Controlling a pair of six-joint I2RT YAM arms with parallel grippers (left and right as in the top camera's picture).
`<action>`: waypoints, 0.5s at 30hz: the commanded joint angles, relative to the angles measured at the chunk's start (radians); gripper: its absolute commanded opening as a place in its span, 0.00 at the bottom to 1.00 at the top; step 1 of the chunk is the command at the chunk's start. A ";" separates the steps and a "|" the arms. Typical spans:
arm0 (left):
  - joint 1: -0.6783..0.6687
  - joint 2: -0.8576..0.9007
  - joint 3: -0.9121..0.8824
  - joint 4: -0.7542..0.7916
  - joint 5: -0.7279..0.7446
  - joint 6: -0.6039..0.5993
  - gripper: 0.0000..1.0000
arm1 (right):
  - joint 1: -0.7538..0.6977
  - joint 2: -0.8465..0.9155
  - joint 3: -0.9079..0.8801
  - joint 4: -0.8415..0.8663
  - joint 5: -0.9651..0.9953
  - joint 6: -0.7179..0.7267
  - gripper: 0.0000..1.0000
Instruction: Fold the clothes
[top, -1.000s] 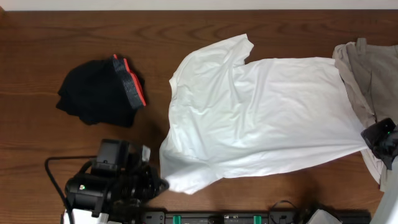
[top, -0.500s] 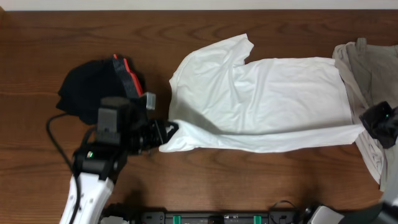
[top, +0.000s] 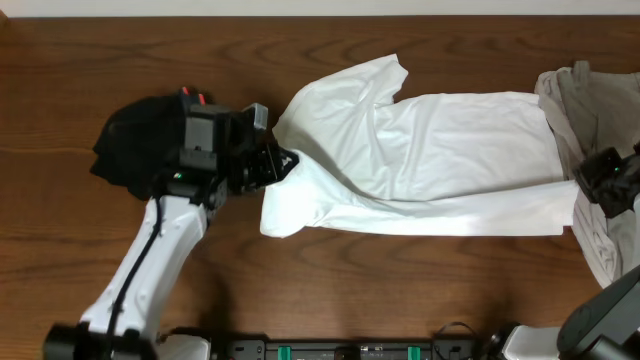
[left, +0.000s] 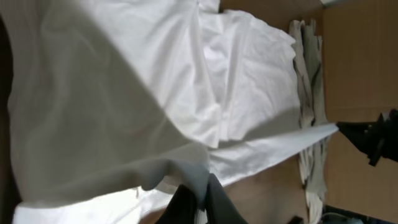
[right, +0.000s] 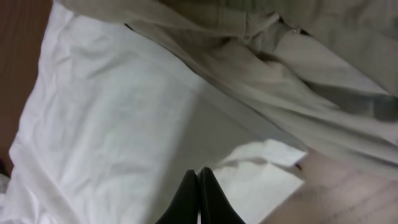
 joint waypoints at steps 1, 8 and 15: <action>0.003 0.051 0.026 0.048 -0.008 0.031 0.06 | -0.006 0.017 0.012 0.026 -0.006 0.027 0.01; 0.010 0.112 0.026 0.099 -0.021 0.063 0.45 | -0.006 0.031 0.012 0.088 0.011 0.032 0.41; 0.112 0.089 0.026 -0.141 -0.019 0.152 0.98 | -0.036 0.031 0.012 0.016 -0.054 0.022 0.61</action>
